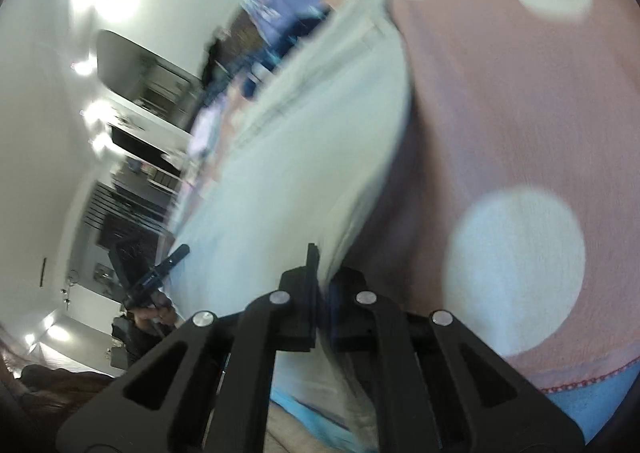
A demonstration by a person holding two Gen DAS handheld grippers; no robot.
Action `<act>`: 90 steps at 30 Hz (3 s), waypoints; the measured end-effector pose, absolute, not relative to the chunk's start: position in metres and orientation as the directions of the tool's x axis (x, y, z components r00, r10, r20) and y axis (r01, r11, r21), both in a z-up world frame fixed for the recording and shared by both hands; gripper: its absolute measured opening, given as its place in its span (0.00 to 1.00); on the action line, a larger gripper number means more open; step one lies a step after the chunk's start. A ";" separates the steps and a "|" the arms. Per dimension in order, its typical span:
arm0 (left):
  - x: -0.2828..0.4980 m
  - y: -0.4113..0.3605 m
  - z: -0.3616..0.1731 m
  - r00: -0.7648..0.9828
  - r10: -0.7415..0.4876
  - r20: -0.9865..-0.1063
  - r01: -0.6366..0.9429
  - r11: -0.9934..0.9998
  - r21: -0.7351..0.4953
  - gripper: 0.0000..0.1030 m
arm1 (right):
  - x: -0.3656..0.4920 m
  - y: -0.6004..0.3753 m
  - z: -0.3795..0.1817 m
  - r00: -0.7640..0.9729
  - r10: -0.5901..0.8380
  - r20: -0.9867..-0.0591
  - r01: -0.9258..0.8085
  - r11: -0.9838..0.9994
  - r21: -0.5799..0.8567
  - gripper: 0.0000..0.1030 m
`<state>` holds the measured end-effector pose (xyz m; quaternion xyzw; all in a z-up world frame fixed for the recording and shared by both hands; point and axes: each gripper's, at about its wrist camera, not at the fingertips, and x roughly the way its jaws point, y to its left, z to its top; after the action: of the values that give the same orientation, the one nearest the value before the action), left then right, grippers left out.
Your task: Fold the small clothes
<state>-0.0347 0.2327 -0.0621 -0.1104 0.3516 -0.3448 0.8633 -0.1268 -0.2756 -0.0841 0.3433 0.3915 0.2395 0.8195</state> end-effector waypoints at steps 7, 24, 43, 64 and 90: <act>-0.048 0.227 0.026 0.644 -0.689 -0.333 0.594 0.724 -0.352 0.02 | -0.137 -0.284 0.008 0.695 0.679 -0.237 -0.338 0.599 0.726 0.02; -0.053 0.220 -0.006 0.617 -0.661 -0.427 0.508 0.749 -0.425 0.03 | -0.109 -0.312 -0.019 0.746 0.554 -0.370 -0.168 0.694 0.700 0.03; 0.134 0.213 -0.102 0.569 -0.531 -0.628 0.296 0.845 -0.445 0.28 | 0.058 -0.333 -0.092 0.679 0.466 -0.567 0.036 0.751 0.660 0.31; 0.207 0.207 -0.100 0.608 -0.367 -0.704 0.265 0.930 -0.255 0.04 | 0.134 -0.322 -0.070 0.694 0.164 -0.701 0.100 0.942 0.320 0.02; 0.054 0.209 -0.089 0.584 -0.371 -0.722 0.352 0.917 -0.186 0.44 | 0.008 -0.290 -0.075 0.618 0.316 -0.720 -0.083 0.937 0.339 0.28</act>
<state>0.0544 0.2090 -0.0890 -0.0114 0.4083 -0.2030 0.8899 0.0084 -0.2903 -0.0751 0.1375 0.4224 0.1122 0.8889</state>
